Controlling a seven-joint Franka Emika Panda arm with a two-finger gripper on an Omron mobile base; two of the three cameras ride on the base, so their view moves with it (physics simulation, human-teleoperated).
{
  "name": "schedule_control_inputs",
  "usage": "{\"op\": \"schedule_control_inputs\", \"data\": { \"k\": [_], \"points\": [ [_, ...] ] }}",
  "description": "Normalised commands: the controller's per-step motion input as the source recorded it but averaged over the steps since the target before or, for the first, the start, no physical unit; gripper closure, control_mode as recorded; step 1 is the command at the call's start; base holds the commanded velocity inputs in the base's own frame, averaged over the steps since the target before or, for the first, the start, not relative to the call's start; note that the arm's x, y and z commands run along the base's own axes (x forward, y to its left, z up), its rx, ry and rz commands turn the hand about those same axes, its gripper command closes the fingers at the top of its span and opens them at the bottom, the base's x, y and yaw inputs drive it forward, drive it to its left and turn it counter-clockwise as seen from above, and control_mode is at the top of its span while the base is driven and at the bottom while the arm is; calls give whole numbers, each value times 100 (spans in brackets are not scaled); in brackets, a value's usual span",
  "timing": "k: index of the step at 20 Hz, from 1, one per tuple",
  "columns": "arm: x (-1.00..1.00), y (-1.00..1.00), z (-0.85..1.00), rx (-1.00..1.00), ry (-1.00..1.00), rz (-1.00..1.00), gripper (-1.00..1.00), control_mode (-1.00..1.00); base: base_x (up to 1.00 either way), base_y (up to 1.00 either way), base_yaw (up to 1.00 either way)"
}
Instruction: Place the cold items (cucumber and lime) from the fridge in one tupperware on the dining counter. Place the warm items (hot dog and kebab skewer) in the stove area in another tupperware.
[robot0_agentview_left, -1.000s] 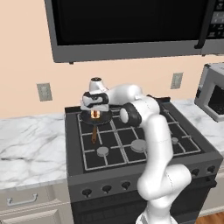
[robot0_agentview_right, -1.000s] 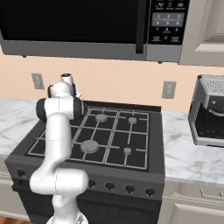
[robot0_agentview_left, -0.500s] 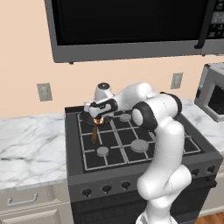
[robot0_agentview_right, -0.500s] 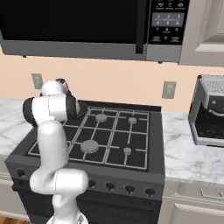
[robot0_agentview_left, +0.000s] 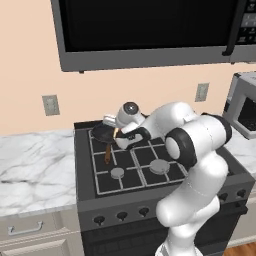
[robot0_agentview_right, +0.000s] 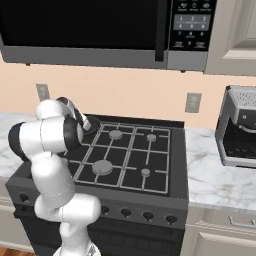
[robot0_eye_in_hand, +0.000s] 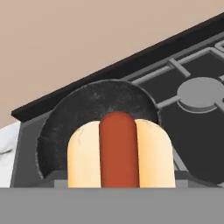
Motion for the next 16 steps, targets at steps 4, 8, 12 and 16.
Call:
{"op": "schedule_control_inputs", "data": {
  "k": [4,8,12,16],
  "points": [
    [-33,-8,55,5,0,-10,100,-100,0,0,0],
    [-25,-6,66,5,0,-8,100,-100,0,0,0],
    [-28,-4,54,9,7,-4,100,-100,0,0,0],
    [-44,0,14,9,4,-7,100,-100,0,0,0]
  ]
}}
